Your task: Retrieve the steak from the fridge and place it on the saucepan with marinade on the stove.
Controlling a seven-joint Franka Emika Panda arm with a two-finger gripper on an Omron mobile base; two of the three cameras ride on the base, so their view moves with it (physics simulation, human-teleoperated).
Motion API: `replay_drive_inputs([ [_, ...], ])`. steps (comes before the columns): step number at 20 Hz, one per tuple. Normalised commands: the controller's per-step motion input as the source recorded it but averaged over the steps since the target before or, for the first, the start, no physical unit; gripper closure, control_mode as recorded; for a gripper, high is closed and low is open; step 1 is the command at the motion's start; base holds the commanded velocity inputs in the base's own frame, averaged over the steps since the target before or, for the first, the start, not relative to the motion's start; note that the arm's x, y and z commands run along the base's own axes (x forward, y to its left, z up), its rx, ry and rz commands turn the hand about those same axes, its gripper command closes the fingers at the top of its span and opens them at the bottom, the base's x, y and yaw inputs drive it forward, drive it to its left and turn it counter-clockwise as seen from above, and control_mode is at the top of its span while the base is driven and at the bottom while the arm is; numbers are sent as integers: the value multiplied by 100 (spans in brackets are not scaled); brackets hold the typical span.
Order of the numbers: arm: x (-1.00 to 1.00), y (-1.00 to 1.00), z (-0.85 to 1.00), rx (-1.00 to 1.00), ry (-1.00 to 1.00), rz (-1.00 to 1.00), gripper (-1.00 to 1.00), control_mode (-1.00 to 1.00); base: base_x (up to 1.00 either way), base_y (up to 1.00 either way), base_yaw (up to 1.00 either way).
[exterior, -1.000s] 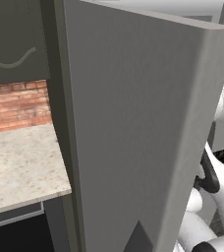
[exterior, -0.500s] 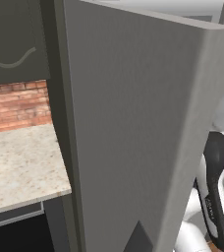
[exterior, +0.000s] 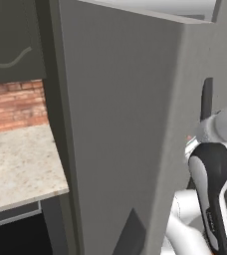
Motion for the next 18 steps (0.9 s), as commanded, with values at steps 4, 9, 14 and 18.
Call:
replay_drive_inputs([
  [4,0,0,0,0,0,0,100,100,-81,-51,-44],
  [9,0,0,0,0,0,0,100,100,-85,-69,-53],
  [14,0,0,0,0,0,0,100,100,-10,-75,-78],
  [18,0,0,0,0,0,0,100,100,0,-68,-89],
])
